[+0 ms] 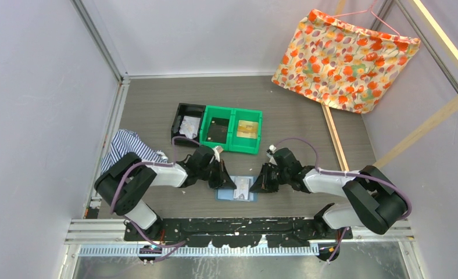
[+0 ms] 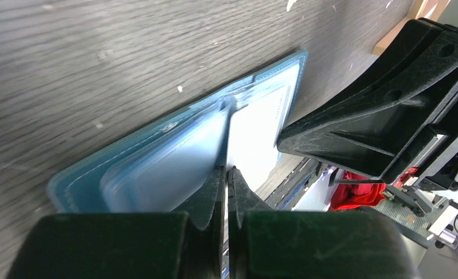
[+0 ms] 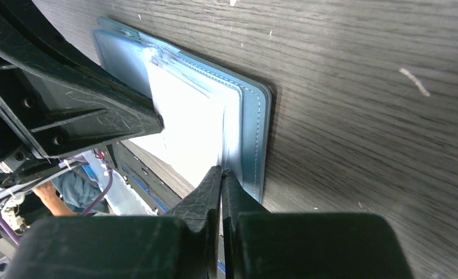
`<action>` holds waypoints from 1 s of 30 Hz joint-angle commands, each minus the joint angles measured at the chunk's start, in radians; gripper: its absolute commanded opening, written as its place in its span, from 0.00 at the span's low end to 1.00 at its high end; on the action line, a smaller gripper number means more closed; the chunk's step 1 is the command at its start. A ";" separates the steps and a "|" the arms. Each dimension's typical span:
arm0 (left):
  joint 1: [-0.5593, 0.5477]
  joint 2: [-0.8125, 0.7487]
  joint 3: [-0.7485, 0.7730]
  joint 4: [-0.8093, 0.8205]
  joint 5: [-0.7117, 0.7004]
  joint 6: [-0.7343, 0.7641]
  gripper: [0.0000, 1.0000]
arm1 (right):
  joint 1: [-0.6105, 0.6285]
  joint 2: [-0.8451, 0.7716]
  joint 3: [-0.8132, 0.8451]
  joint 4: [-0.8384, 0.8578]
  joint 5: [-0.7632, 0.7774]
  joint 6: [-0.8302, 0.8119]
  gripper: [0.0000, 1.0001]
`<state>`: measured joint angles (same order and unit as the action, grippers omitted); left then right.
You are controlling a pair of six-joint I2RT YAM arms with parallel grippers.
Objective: Take the credit cards out of the card holder
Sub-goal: Remove the credit card from the card holder.
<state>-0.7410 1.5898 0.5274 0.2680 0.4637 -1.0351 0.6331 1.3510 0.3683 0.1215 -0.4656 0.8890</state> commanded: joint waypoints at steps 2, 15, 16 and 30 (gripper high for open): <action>0.047 -0.071 -0.034 -0.097 -0.050 0.059 0.01 | 0.004 0.013 0.021 0.003 0.029 -0.015 0.07; 0.091 -0.147 -0.055 -0.173 -0.039 0.100 0.01 | 0.005 0.017 0.022 -0.005 0.035 -0.027 0.07; 0.092 -0.156 -0.057 -0.177 -0.039 0.104 0.00 | 0.005 0.017 0.024 -0.006 0.036 -0.028 0.07; 0.094 -0.252 -0.043 -0.237 -0.024 0.101 0.01 | 0.005 -0.096 0.064 -0.057 0.046 -0.021 0.23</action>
<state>-0.6525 1.3922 0.4801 0.0807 0.4522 -0.9524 0.6331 1.3071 0.3828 0.0803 -0.4461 0.8810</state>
